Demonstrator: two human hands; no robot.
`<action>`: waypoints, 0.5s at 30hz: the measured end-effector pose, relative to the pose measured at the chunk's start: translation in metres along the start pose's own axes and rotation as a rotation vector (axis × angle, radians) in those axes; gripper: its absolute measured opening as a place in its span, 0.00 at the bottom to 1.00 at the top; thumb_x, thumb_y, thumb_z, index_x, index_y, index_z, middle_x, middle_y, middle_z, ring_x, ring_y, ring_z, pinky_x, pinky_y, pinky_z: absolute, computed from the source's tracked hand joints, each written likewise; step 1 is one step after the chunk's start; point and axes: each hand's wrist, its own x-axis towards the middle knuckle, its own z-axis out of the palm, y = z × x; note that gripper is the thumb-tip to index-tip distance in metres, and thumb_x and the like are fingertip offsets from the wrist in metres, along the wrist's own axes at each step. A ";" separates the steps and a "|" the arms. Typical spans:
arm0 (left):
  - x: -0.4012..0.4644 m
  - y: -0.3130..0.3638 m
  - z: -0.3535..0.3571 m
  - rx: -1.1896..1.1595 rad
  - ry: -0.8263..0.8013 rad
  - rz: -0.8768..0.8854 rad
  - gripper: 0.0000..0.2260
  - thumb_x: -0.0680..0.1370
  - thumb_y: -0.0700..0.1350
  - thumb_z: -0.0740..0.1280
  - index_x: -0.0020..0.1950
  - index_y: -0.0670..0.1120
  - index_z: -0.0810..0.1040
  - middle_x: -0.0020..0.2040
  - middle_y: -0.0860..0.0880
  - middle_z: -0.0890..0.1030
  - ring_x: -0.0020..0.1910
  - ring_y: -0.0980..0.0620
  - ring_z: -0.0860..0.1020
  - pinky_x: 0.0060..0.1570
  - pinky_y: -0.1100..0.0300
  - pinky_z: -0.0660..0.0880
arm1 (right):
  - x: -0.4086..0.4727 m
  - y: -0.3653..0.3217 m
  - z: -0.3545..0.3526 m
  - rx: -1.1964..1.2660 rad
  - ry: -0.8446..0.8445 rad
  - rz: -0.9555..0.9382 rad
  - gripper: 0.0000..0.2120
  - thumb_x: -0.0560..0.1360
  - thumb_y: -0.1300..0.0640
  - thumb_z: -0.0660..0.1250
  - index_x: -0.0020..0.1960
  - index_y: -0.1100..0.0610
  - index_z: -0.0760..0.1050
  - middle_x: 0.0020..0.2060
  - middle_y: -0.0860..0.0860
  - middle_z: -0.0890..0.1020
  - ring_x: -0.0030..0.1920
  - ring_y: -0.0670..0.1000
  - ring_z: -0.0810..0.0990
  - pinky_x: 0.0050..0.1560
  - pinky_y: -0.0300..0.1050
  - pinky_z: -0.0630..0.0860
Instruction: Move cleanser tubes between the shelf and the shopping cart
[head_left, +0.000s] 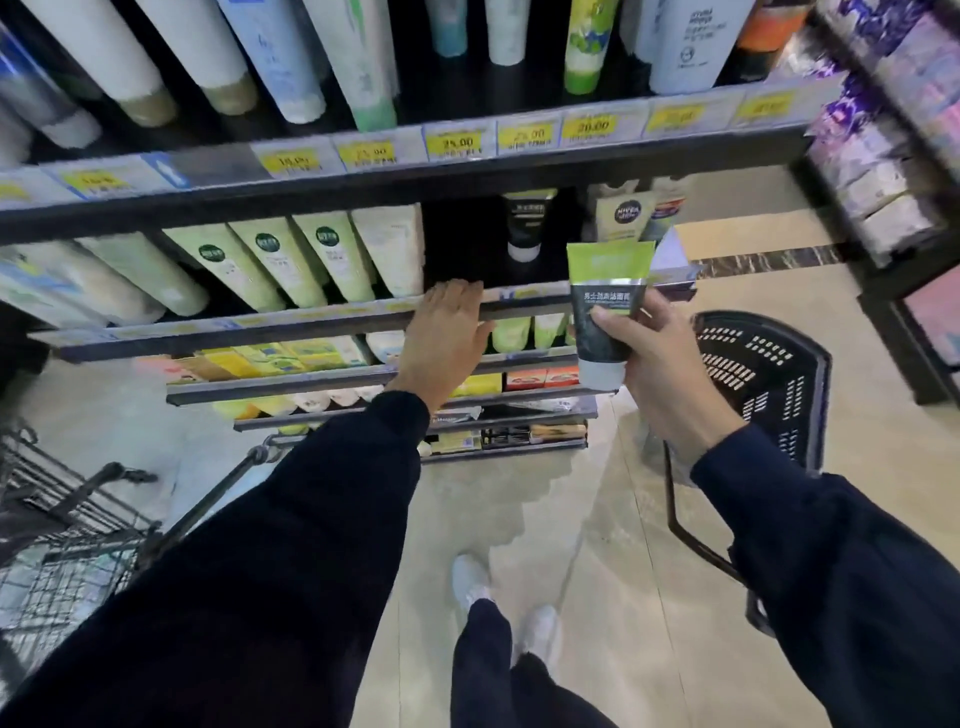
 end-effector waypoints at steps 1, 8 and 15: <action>0.003 -0.004 0.007 0.036 0.020 0.005 0.24 0.82 0.49 0.67 0.74 0.38 0.71 0.67 0.38 0.77 0.68 0.37 0.74 0.72 0.44 0.68 | 0.004 0.008 -0.001 -0.011 0.008 -0.008 0.14 0.79 0.67 0.70 0.63 0.59 0.78 0.55 0.56 0.86 0.56 0.58 0.84 0.66 0.62 0.78; 0.022 -0.027 0.017 0.184 0.038 0.053 0.17 0.82 0.52 0.67 0.64 0.41 0.76 0.54 0.42 0.82 0.54 0.40 0.79 0.54 0.48 0.74 | 0.028 0.027 0.004 -0.100 0.009 -0.089 0.20 0.78 0.67 0.72 0.68 0.63 0.76 0.59 0.55 0.86 0.61 0.56 0.84 0.68 0.58 0.77; 0.022 -0.028 0.021 0.188 0.103 0.054 0.13 0.80 0.51 0.71 0.53 0.41 0.78 0.45 0.43 0.82 0.44 0.40 0.80 0.46 0.48 0.74 | 0.055 0.002 0.036 -0.363 0.004 -0.286 0.16 0.74 0.57 0.77 0.60 0.52 0.80 0.54 0.50 0.87 0.57 0.52 0.85 0.62 0.59 0.81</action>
